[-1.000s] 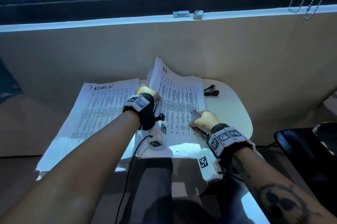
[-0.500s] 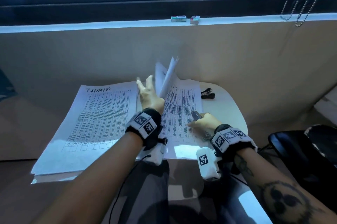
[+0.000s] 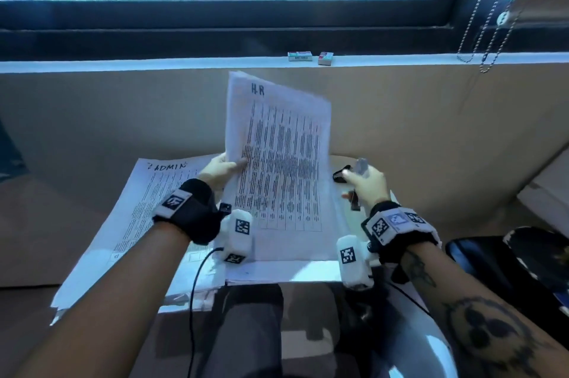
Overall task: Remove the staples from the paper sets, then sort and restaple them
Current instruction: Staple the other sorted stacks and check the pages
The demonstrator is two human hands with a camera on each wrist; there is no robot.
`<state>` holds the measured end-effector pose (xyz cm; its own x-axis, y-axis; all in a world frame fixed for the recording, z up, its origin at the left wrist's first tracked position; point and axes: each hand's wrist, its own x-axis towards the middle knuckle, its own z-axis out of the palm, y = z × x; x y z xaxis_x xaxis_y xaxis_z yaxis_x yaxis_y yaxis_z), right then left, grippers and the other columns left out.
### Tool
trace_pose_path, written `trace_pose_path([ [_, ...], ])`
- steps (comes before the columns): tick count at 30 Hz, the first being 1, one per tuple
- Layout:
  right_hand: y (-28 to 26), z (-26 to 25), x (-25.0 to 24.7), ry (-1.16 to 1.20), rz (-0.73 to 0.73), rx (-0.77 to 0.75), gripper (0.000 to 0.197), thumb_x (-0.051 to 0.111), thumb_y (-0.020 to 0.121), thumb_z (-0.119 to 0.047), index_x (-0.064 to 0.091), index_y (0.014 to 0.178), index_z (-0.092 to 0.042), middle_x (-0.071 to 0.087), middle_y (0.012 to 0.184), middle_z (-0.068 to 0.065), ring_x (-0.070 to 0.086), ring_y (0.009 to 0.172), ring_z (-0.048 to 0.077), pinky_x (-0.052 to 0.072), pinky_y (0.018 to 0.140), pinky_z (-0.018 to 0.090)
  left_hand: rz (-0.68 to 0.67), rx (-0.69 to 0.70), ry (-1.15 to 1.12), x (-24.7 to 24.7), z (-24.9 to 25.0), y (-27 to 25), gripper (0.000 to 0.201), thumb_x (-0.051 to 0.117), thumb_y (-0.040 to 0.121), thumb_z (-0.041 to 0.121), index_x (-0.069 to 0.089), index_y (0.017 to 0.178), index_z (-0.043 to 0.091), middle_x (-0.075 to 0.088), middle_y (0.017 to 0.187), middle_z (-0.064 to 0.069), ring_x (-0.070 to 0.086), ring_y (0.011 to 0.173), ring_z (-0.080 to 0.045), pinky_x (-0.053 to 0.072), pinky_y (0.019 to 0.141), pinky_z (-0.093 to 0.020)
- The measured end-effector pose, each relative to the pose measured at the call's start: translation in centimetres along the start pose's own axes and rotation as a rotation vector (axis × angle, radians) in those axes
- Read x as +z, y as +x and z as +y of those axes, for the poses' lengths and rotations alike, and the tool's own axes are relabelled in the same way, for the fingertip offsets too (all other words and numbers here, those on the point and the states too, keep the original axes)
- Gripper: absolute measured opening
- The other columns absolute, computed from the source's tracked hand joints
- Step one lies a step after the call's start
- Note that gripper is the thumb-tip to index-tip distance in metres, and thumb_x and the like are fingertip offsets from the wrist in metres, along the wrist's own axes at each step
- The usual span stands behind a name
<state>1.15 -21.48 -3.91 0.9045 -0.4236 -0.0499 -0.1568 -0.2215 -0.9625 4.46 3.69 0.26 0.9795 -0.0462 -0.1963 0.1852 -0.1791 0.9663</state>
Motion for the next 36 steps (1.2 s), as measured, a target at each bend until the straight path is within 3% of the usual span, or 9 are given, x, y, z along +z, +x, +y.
trace_pose_path([
  [4,-1.3,-4.3,-0.6,0.377,-0.07,0.035,0.003,0.053,0.094,-0.011,0.05,0.094,-0.012,0.056,0.08,0.005,0.058,0.05,0.018,0.053,0.056,0.037,-0.095,0.097,-0.209,-0.4,1.3,-3.0,0.009,0.043,0.097,0.012,0.051,0.099,0.011,0.059,0.071,0.001,0.057,0.059,-0.008,0.048,0.053,-0.016],
  [6,-2.3,-5.8,-0.9,0.506,-0.121,0.004,0.007,0.055,0.093,-0.013,0.049,0.089,-0.013,0.053,0.08,0.006,0.055,0.052,0.019,0.051,0.048,0.035,-0.154,0.161,-0.231,0.0,1.8,-4.2,0.014,0.04,0.097,0.011,0.051,0.09,0.012,0.064,0.055,0.009,0.059,0.051,-0.001,0.048,0.049,-0.014],
  [9,-3.3,-7.0,-1.1,0.546,-0.018,-0.167,0.01,0.056,0.091,-0.01,0.049,0.084,-0.012,0.05,0.073,0.005,0.051,0.044,0.011,0.046,0.043,0.024,-0.149,0.255,-0.218,0.9,2.8,-5.3,0.016,0.041,0.096,0.008,0.054,0.093,0.016,0.068,0.067,0.006,0.063,0.062,-0.005,0.053,0.058,-0.022],
  [13,-5.7,-7.6,-0.7,0.555,0.148,-0.331,0.019,0.056,0.091,-0.009,0.045,0.077,-0.016,0.048,0.068,0.0,0.051,0.04,0.005,0.043,0.045,0.025,-0.056,0.397,-0.151,1.9,3.8,-6.3,0.007,0.058,0.087,0.014,0.06,0.093,0.017,0.07,0.086,0.001,0.066,0.084,-0.012,0.053,0.079,-0.03],
  [17,-8.5,-7.4,-0.6,0.593,0.24,-0.389,0.026,0.056,0.091,-0.01,0.042,0.072,-0.018,0.043,0.066,-0.003,0.051,0.041,0.007,0.044,0.049,0.026,0.038,0.568,-0.108,2.7,4.3,-8.2,0.006,0.063,0.082,0.024,0.06,0.087,0.021,0.065,0.082,0.001,0.062,0.071,0.005,0.049,0.061,-0.009],
  [22,-10.8,-5.6,-1.2,0.566,0.264,-0.387,0.02,0.057,0.091,-0.012,0.046,0.075,-0.019,0.047,0.072,0.008,0.054,0.044,0.012,0.047,0.055,0.036,0.103,0.62,-0.221,1.8,3.3,-9.4,0.028,0.085,0.059,0.038,0.068,0.078,0.025,0.072,0.073,0.016,0.067,0.074,0.001,0.052,0.066,-0.012],
  [27,-10.8,-4.1,-1.9,0.543,0.285,-0.328,0.021,0.058,0.09,-0.013,0.046,0.075,-0.021,0.05,0.065,-0.003,0.056,0.044,0.011,0.047,0.06,0.042,0.059,0.711,-0.216,1.2,4.0,-10.1,0.031,0.077,0.052,0.048,0.072,0.083,0.043,0.072,0.087,0.018,0.067,0.086,-0.001,0.052,0.075,-0.017],
  [32,-10.6,-4.5,-2.2,0.533,0.269,-0.327,0.023,0.057,0.091,-0.012,0.043,0.074,-0.018,0.047,0.065,-0.002,0.053,0.043,0.008,0.05,0.062,0.045,0.096,0.799,-0.238,2.0,9.1,-10.7,0.021,0.078,0.068,0.028,0.068,0.086,0.023,0.073,0.079,0.012,0.068,0.079,-0.006,0.053,0.07,-0.021],
  [36,-9.4,-4.1,-2.6,0.516,0.266,-0.333,0.022,0.058,0.09,-0.009,0.048,0.074,-0.02,0.052,0.07,0.002,0.053,0.043,0.008,0.047,0.054,0.032,0.144,0.852,-0.179,3.1,10.8,-10.6,0.011,0.072,0.079,0.015,0.067,0.088,0.01,0.07,0.078,0.002,0.068,0.076,-0.012,0.053,0.071,-0.026],
])
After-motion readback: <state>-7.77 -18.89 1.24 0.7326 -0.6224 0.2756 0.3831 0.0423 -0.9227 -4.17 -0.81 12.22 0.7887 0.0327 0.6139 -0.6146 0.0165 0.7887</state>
